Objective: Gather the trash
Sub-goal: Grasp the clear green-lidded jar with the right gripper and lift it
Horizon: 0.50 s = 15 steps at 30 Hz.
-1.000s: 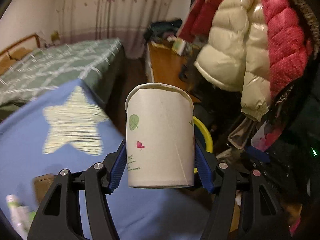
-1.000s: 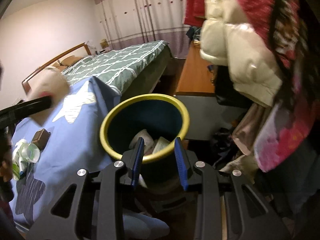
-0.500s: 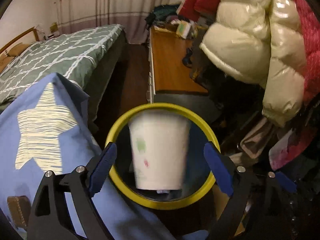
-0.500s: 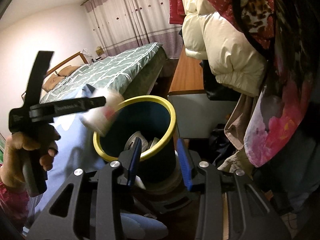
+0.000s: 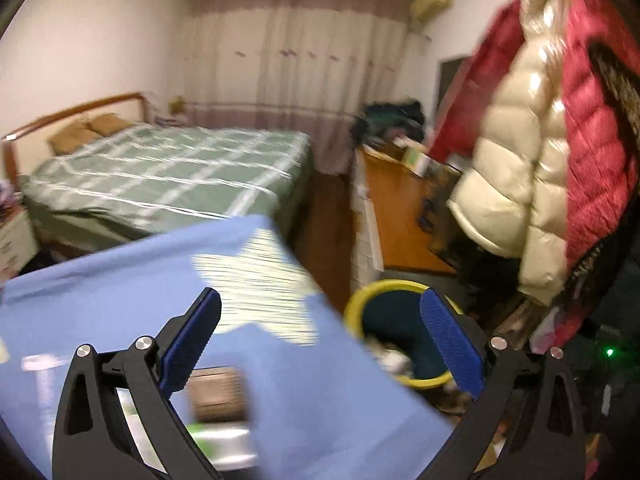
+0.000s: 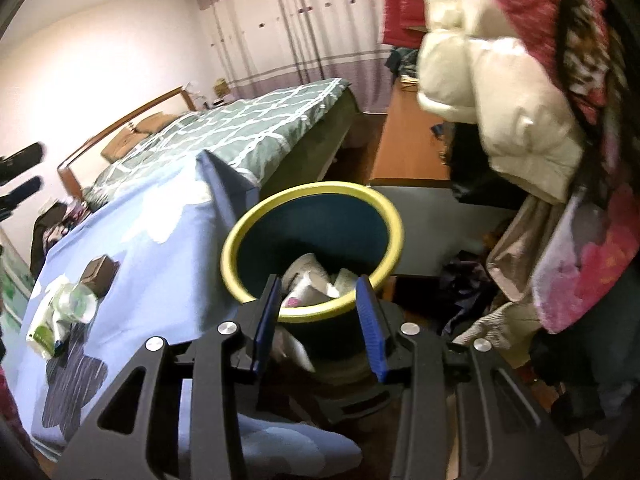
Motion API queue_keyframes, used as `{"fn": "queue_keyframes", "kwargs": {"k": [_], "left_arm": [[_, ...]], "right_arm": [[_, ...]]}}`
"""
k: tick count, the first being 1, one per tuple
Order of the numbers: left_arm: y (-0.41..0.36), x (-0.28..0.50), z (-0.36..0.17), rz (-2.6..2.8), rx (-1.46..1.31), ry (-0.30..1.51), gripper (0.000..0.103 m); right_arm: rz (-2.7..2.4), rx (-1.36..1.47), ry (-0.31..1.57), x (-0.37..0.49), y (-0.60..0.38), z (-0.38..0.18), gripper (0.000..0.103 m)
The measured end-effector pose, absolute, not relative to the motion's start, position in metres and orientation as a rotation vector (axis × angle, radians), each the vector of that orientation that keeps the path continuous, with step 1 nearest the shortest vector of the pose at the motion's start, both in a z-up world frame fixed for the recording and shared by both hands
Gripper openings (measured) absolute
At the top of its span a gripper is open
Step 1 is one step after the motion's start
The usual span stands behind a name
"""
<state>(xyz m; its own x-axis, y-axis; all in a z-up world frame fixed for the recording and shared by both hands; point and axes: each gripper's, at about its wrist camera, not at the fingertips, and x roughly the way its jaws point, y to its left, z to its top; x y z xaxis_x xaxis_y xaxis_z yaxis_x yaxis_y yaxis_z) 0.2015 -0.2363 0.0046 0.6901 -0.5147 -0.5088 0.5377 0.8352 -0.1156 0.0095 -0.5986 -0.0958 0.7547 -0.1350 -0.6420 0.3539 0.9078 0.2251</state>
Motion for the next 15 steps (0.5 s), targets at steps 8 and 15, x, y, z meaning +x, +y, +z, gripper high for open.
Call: {"fn": "queue_keyframes", "kwargs": {"k": [8,15], "left_arm": [[-0.072,0.212,-0.007,-0.246,-0.031,0.514,0.098],[0.028,0.231,-0.059,-0.008,-0.086,0.530,0.098]], "right_arm": [[-0.142,0.280,0.718,0.046,-0.540,-0.092,0.039],[-0.024,0.208,0.756,0.083,-0.473,-0.088,0.040]]}}
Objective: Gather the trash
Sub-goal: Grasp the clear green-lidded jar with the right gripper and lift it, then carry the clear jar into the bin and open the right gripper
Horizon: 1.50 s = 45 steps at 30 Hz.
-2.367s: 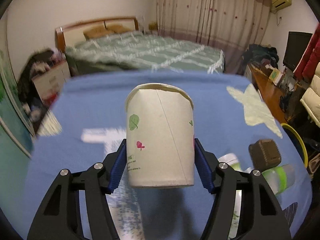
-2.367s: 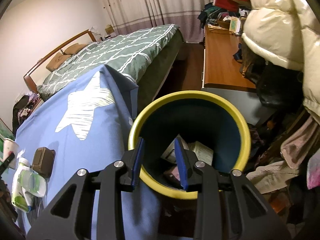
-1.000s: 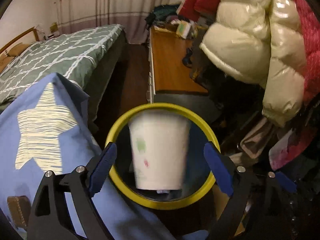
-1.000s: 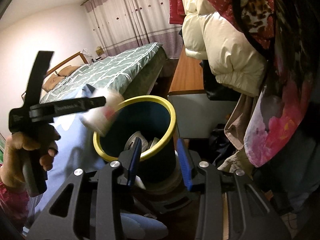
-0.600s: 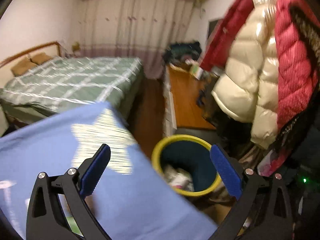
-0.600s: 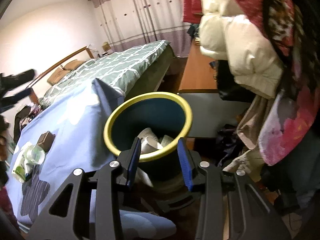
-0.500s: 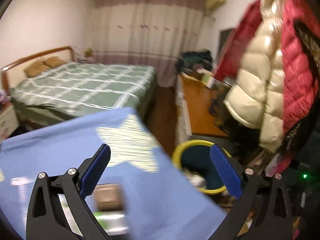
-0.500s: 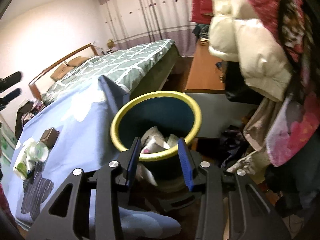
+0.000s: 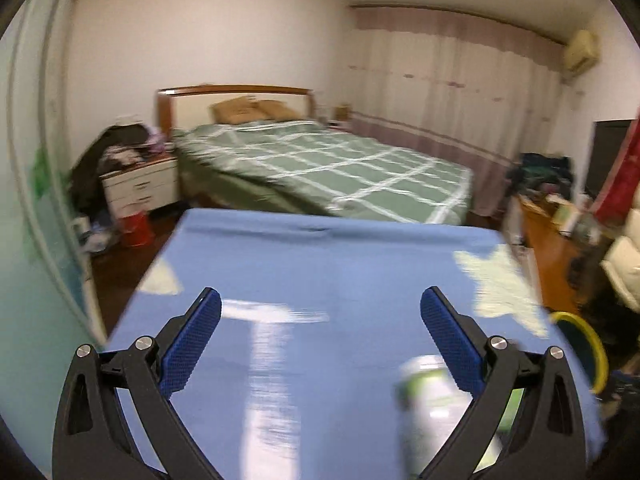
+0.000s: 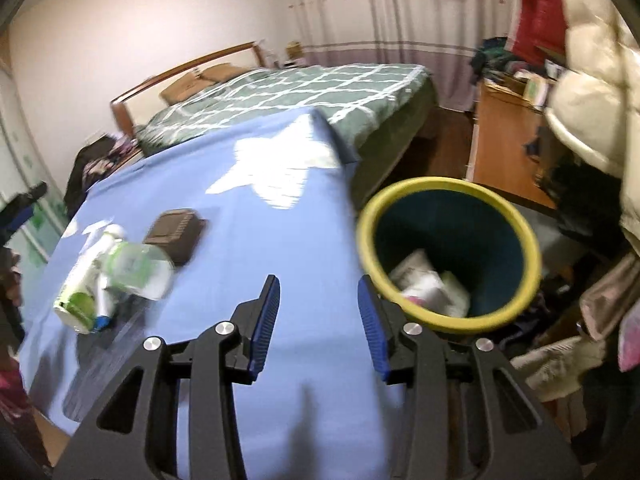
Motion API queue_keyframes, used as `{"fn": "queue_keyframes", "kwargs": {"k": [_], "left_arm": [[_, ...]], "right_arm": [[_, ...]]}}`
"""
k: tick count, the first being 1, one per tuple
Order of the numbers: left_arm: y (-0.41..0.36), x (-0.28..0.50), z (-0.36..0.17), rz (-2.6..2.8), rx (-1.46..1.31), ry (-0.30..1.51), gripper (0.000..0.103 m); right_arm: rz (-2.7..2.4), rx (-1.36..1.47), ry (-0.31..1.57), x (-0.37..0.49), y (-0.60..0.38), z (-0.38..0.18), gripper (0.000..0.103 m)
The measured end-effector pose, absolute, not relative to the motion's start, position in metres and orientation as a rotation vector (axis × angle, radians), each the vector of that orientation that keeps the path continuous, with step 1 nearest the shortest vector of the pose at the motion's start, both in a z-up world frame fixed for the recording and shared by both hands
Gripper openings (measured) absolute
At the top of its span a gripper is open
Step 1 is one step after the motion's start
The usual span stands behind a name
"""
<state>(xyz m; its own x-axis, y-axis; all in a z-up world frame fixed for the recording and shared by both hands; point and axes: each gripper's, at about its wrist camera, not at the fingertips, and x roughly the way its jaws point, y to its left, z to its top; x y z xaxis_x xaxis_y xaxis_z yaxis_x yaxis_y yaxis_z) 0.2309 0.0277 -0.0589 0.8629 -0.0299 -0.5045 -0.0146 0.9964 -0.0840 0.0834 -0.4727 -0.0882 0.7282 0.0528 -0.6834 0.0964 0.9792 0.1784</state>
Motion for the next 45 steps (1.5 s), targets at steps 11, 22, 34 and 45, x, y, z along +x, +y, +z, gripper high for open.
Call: {"fn": "queue_keyframes", "kwargs": {"k": [11,22,34,45], "left_arm": [[0.047,0.242,-0.102,0.045,-0.085,0.616,0.098],[0.033,0.239,-0.100,0.025,-0.067,0.607,0.098],[0.027,0.236,-0.100,0.012,-0.058,0.607,0.098],[0.026,0.237,-0.102,0.014,-0.060,0.616,0.098]], "right_arm": [[0.150,0.197,0.779,0.130,-0.363,-0.091,0.058],[0.125,0.198,0.778,0.153,-0.310,-0.097,0.080],[0.062,0.162,0.820,0.167,-0.303,-0.113,0.075],[0.067,0.219,0.763,0.151,-0.338,-0.101,0.073]]}}
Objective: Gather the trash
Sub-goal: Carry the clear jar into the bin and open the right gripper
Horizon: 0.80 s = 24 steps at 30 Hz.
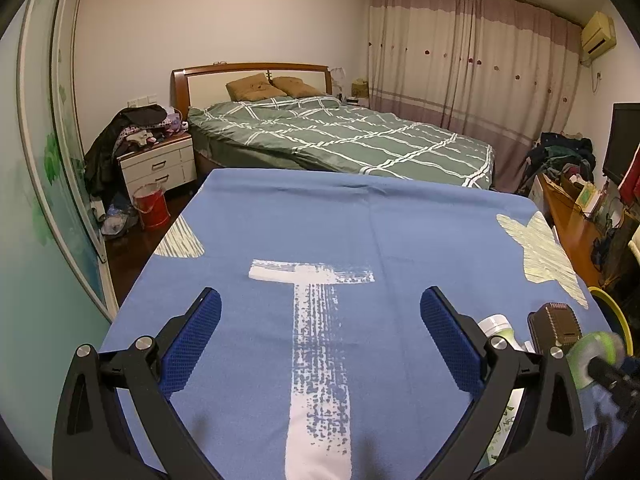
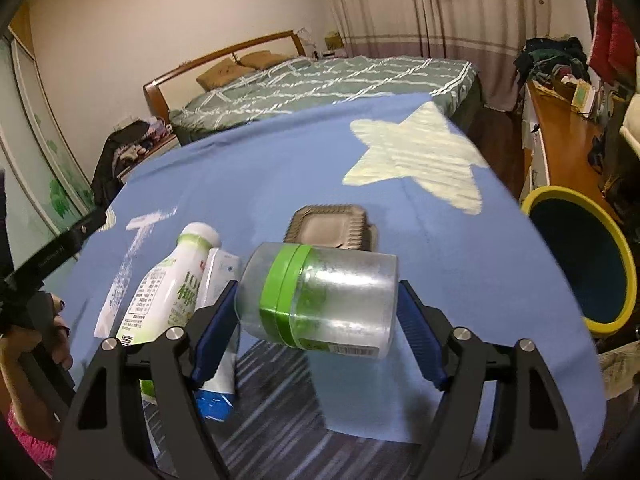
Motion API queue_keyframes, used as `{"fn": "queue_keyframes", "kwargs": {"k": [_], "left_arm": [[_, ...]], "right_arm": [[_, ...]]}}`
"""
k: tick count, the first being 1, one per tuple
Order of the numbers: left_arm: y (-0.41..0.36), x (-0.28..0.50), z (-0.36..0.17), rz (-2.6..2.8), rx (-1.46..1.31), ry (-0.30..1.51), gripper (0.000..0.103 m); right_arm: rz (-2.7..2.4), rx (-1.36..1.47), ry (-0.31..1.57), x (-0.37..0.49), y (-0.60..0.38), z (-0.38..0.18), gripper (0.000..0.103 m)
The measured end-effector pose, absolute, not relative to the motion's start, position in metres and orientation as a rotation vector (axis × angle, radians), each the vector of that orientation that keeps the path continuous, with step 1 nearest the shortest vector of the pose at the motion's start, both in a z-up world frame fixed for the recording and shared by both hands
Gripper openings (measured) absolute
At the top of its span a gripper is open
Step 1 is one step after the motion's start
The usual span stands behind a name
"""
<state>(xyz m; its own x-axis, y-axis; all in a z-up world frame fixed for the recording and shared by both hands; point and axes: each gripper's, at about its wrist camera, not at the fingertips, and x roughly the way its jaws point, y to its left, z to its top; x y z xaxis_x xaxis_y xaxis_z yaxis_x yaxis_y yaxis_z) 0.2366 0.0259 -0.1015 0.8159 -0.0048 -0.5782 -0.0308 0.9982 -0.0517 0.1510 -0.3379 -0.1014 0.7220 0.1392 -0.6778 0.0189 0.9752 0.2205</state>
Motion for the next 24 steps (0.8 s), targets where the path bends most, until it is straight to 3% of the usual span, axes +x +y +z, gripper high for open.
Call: {"fn": "queue_keyframes", "kwargs": {"k": [14,24], "left_arm": [[0.020,0.240,-0.106,0.013,-0.026,0.621,0.098],[0.020,0.242,-0.110,0.017,-0.013,0.631,0.098]], "right_arm": [[-0.276,0.343,0.696,0.139,-0.505,-0.087,0.073],[-0.454,0.408,0.781,0.162,-0.596,-0.117,0.074]]}}
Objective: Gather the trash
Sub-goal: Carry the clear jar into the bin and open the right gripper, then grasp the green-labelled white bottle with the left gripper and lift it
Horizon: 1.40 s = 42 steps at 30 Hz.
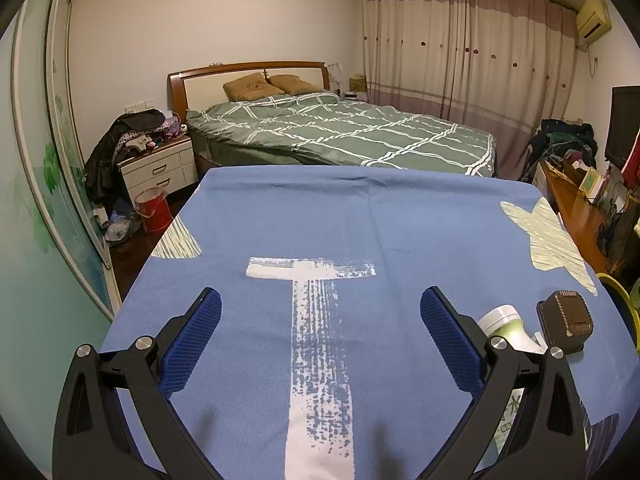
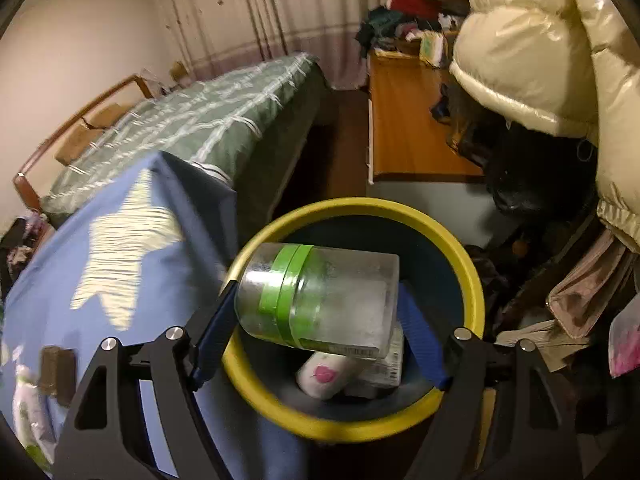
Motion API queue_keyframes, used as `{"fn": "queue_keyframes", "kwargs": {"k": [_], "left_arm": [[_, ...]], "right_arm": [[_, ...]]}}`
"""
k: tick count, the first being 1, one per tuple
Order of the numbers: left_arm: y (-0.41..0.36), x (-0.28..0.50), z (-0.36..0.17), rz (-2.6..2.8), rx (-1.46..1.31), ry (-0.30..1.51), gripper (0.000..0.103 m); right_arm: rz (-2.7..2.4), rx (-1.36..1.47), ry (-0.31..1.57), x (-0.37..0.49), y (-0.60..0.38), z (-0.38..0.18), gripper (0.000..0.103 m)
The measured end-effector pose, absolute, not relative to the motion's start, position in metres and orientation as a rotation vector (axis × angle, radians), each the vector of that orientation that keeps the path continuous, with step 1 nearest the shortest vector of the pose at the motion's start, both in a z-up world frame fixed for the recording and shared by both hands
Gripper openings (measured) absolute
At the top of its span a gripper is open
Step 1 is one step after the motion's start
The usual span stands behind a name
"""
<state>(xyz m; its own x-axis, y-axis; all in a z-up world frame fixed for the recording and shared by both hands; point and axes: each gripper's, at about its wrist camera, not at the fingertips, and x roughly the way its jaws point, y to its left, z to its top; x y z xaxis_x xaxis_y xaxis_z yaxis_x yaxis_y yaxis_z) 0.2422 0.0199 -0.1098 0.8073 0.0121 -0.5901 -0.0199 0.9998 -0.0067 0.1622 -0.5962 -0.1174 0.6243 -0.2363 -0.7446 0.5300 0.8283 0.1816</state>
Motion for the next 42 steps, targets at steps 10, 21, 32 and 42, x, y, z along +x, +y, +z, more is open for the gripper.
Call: {"fn": "queue_keyframes", "kwargs": {"k": [10,21,32,42], "left_arm": [[0.018,0.241,-0.110,0.010,-0.006,0.628,0.098],[0.005,0.232,-0.101,-0.052,0.008,0.598,0.098],[-0.051,0.152,-0.080,-0.282,-0.003,0.650,0.098],[-0.080,0.134,-0.127,-0.331,0.016,0.815,0.084]], "right_arm": [[-0.468,0.442,0.668,0.152,-0.586,-0.110,0.079],[-0.450,0.315,0.575,0.154,-0.529,-0.098,0.079],[-0.445,0.346,0.589,0.155,-0.533,-0.101,0.079],[-0.426,0.350,0.578,0.154,-0.531,-0.101,0.079]]}}
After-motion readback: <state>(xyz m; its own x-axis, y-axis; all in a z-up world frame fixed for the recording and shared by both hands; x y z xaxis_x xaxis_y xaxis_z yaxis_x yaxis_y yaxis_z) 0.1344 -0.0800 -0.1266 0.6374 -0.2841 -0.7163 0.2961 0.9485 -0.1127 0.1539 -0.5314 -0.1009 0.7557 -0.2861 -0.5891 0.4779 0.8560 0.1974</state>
